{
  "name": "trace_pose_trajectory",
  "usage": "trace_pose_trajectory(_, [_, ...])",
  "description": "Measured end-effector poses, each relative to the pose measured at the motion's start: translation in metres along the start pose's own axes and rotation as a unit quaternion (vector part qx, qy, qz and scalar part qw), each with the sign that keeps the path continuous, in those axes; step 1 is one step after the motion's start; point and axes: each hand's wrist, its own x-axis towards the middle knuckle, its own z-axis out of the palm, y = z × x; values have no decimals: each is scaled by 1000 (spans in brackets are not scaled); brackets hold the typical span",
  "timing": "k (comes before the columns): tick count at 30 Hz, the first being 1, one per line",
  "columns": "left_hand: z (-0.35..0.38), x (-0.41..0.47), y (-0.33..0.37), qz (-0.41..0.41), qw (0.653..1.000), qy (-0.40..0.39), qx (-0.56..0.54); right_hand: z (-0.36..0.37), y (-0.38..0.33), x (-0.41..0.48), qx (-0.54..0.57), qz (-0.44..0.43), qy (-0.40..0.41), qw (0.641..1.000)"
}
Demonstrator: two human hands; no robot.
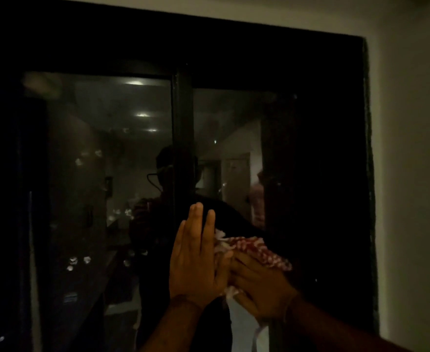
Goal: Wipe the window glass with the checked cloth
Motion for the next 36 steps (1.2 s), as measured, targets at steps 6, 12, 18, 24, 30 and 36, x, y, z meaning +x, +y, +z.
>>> trace_pose_trajectory(6, [-2, 1, 2, -5, 1000, -3, 23, -75, 132, 91, -134, 271, 100, 948])
trace_pose_trajectory(12, [0, -2, 2, -6, 1000, 1, -1, -95, 130, 204, -142, 261, 104, 949])
trace_pose_trajectory(18, [-1, -2, 2, -10, 1000, 11, -18, -38, 50, 115, -70, 21, -53, 996])
trace_pose_trajectory(24, [2, -2, 2, 4, 1000, 10, 5, -35, 67, 64, -68, -137, -125, 980])
trace_pose_trajectory(30, [3, 0, 2, -2, 1000, 6, 22, -107, 127, 196, -140, -39, -22, 989])
trace_pose_trajectory(36, [-1, 2, 3, -13, 999, -24, 17, -131, 204, 191, -138, 190, 72, 969])
